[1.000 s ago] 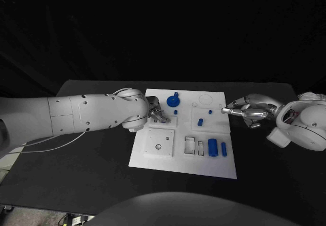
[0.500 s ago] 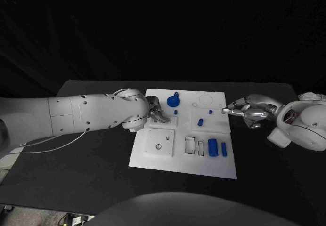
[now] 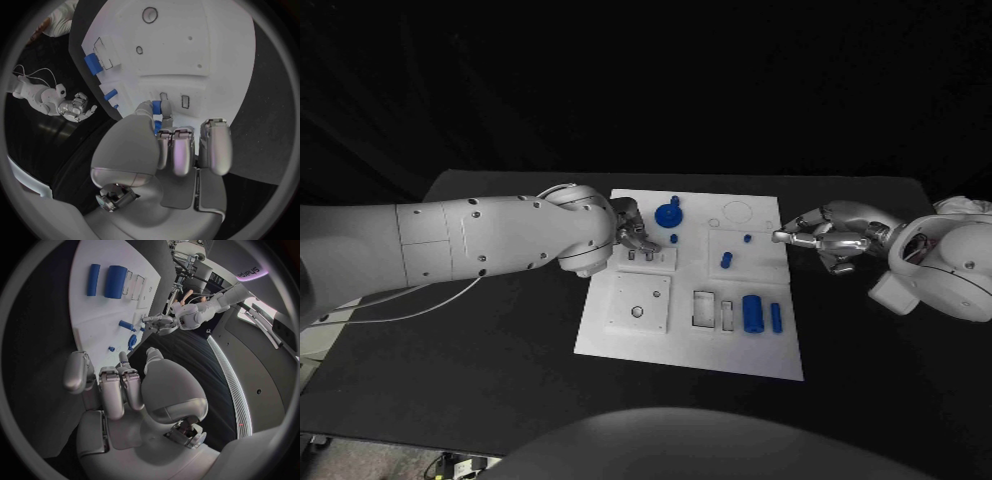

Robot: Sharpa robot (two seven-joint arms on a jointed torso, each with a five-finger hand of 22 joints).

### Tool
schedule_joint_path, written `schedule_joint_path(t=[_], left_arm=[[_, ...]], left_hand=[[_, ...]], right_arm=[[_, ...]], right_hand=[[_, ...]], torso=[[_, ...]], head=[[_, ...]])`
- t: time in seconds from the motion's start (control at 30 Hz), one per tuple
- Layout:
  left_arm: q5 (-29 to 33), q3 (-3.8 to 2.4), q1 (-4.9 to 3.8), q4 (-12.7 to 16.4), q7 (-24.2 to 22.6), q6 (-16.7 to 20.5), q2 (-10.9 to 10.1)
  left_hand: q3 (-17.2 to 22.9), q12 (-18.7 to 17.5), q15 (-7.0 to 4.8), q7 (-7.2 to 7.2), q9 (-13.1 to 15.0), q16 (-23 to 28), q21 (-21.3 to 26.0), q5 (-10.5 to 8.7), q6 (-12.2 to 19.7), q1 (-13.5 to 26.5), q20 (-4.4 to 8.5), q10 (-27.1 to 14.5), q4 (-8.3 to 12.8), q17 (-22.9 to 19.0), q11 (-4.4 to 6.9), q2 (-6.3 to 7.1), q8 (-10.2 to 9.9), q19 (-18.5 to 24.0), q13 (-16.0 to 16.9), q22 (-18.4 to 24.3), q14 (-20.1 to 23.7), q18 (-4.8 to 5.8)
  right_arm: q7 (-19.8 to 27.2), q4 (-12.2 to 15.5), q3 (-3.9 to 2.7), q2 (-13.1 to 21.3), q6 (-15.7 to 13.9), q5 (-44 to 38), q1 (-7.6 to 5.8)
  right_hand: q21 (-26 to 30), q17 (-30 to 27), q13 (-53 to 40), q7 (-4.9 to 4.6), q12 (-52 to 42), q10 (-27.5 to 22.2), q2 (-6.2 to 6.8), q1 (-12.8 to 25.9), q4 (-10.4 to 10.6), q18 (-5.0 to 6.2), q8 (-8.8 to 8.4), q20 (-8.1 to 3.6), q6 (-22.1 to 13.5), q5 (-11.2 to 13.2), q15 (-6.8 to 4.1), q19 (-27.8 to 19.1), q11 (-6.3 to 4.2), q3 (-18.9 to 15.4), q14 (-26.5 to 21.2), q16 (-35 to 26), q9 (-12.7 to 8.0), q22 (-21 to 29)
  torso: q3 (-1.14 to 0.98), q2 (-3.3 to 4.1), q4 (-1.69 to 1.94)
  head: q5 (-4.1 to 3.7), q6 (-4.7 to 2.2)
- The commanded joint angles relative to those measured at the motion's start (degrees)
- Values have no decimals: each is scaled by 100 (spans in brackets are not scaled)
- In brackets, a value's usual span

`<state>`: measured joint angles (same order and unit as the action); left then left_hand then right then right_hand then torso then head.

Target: Assemble the parts on the task board

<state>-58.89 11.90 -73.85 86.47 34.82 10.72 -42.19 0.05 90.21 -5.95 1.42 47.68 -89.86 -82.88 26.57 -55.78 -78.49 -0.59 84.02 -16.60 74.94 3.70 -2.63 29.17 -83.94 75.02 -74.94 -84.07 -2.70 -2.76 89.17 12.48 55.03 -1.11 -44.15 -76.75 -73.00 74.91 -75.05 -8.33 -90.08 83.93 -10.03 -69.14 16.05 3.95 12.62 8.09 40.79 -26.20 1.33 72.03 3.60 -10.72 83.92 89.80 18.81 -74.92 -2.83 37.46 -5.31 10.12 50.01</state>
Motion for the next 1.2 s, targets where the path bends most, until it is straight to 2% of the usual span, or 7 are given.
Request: schedule_joint_path(t=[0.03, 0.17, 0.23, 0.47, 0.73, 1.03, 1.2], left_arm=[[26, -17, -80, 53, -15, -46, -38], [75, -24, -188, 70, 197, -317, -82], [102, -27, -234, 76, 326, -472, -103], [384, -75, -327, 39, 874, -1189, -84], [559, -113, -354, -145, 1078, -1555, 75], [633, -128, -364, -299, 1041, -1632, 215], [643, -129, -365, -387, 1048, -1679, 275]], left_hand=[[80, -21, -56, -177, 75, -14, 3, 47, -215, -76, 47, 598, 7, 1506, 42, 7, 72, -77, 1498, -815, -593, 35], [159, -21, -66, -191, 95, -14, 8, 70, -244, -93, 58, 598, 11, 1506, 54, 11, 94, -77, 1498, -816, -593, 34], [268, -21, -78, -196, 105, -14, 13, -31, -241, -117, 68, 598, 10, 1506, 62, 43, 89, -77, 1498, -815, -593, 33], [413, -21, -86, -194, 108, -14, 12, -145, -237, -87, 79, 598, 3, 1506, 65, 129, 64, -88, 1498, -826, -593, 36], [508, -21, -86, -190, 104, -14, 2, -230, -256, 29, 83, 598, -8, 1506, 63, 170, 41, -104, 1498, -842, -593, 41], [571, -21, -85, -186, 97, -14, 6, -281, -252, 122, 84, 598, -9, 1506, 61, 190, 13, -108, 1498, -843, -593, 41], [603, -21, -84, -184, 93, -14, 12, -305, -245, 151, 83, 598, -7, 1506, 59, 186, 0, -105, 1498, -839, -593, 39]], right_arm=[[-32, -2, 1, -4, 113, -1, 5], [-50, -9, 1, -9, 125, -1, 5], [-57, -13, 1, -15, 130, -1, 5], [-72, -28, 1, -28, 156, 0, 6], [-84, -30, 1, -43, 182, 3, 10], [-109, -35, 1, -52, 220, 8, 11], [-104, -52, 1, -78, 231, 14, 15]], right_hand=[[38, 1509, -1495, -22, 8, 607, -19, -67, -5, 105, -32, -1, 6, -42, 27, -61, 45, 38, 608, 20, -6, -844], [50, 1509, -1495, -22, 8, 607, -15, -102, -17, 107, -33, -1, 8, -95, 27, -71, 44, 56, 608, 20, -9, -840], [52, 1509, -1495, -21, 8, 607, -11, -120, -24, 107, -34, -1, 8, -123, 26, -72, 43, 65, 608, 20, -11, -840], [67, 1509, -1495, -21, 8, 607, -7, -152, -35, 111, -35, -2, 9, -173, 25, -84, 42, 83, 608, 20, -14, -835], [71, 1509, -1495, -21, 8, 607, -7, -155, -35, 112, -36, -2, 9, -176, 25, -87, 42, 84, 608, 20, -14, -834], [81, 1509, -1495, -21, 8, 607, -6, -161, -37, 114, -37, -2, 8, -186, 25, -97, 42, 88, 608, 20, -15, -831], [88, 1509, -1495, -21, 8, 607, -7, -165, -38, 116, -38, -2, 6, -191, 25, -105, 42, 90, 608, 20, -16, -828]], torso=[[2, 4, 0], [1, 3, -3], [2, 1, -6], [15, 9, -2], [19, 21, -7], [5, 14, 5], [6, 11, -5]], head=[[4, -1], [17, -1], [19, -1], [22, -1], [29, -1], [30, -1], [54, -1]])
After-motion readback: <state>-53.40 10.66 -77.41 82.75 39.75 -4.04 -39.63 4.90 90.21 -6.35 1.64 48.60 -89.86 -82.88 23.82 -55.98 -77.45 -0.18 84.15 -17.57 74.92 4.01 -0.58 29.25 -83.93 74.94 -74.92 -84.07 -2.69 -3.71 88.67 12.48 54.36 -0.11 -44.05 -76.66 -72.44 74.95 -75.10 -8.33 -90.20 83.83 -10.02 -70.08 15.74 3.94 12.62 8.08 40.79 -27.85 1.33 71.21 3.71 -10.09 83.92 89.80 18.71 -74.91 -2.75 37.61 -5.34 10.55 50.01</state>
